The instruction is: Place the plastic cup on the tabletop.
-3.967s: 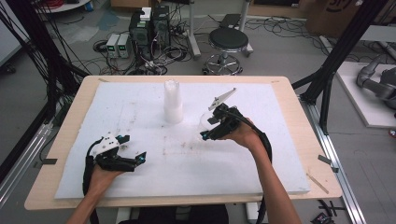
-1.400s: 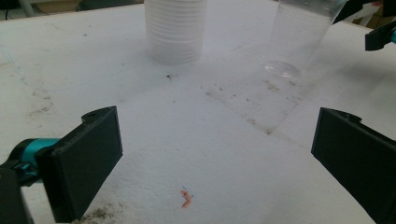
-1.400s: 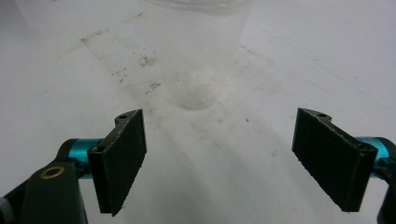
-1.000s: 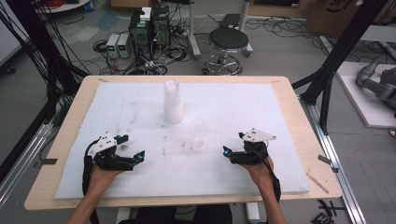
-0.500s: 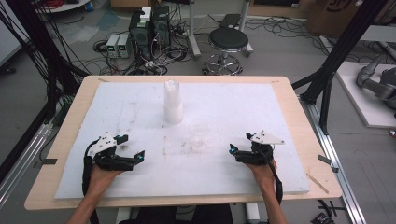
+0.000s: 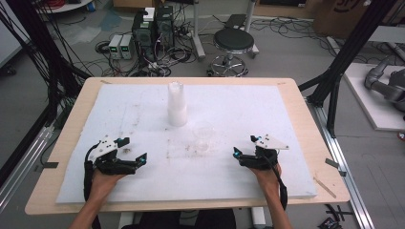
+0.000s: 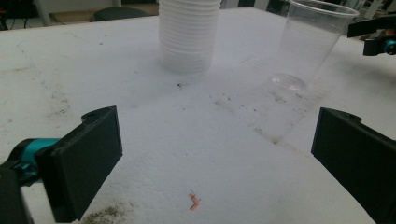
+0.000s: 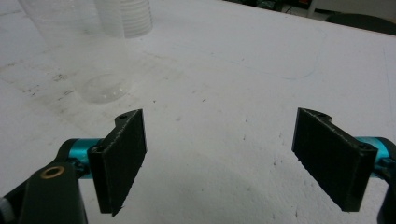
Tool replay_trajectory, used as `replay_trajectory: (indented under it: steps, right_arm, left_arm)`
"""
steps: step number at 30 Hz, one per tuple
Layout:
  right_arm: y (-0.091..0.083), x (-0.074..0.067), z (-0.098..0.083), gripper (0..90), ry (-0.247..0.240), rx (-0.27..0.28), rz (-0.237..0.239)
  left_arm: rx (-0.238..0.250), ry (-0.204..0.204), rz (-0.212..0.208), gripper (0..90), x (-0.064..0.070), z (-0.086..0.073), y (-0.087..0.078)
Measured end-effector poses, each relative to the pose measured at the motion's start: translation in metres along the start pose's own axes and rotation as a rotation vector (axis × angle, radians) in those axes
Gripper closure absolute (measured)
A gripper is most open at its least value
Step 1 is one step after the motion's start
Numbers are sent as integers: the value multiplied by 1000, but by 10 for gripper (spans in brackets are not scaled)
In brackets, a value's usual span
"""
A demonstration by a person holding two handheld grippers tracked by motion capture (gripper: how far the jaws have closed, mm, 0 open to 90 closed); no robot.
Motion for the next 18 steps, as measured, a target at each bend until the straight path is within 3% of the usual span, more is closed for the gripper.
replay_trajectory:
  steps: [11, 18]
  right_arm:
    - [2, 0, -1, 177, -2, -13, 4]
    - [0, 1, -1, 177, 1, 8, 3]
  left_arm:
    - [8, -6, 1, 19, -1, 0, -1]
    - [13, 3, 10, 19, 0, 0, -1]
Point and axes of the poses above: each handheld gripper's, and its own axes: y roughly forward along the jaws, z roughly out of its top, x roughly to its right, the point moved 7 cm from there along y, roughly forward along the jaws, and after that the axes turned 3 degrees about y, right-handed, at the moved point
